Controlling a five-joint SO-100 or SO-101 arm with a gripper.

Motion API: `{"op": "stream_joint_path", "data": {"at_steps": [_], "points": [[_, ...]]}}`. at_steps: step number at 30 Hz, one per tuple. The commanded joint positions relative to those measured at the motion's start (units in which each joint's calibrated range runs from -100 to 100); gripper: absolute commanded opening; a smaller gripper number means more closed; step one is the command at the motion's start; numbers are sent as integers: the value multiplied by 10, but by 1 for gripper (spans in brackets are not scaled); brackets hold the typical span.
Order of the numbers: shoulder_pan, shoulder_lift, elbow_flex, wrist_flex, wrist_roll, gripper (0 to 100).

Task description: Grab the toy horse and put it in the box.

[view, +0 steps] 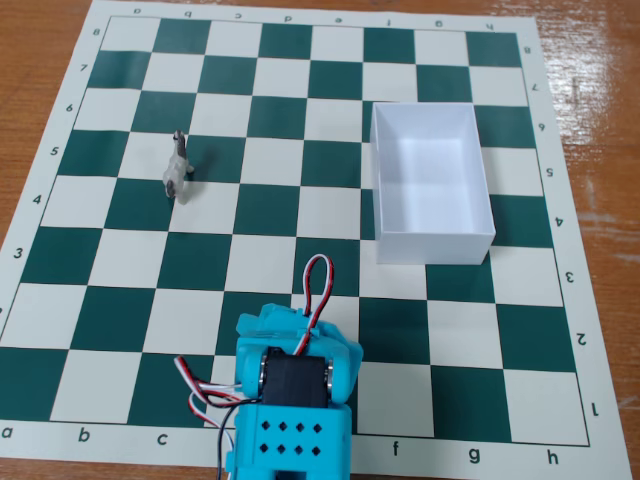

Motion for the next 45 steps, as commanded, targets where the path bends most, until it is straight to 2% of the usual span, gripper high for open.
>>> {"op": "stream_joint_path", "data": {"at_steps": [1,12,20,30,45], "points": [[-10,-4,3,-6,40,34],[-10,-4,3,-6,40,35],[-25,36,-16,-98,40,35],[-88,200,-135,-194,30,37],[-144,591,-472,-182,-52,37]]}}
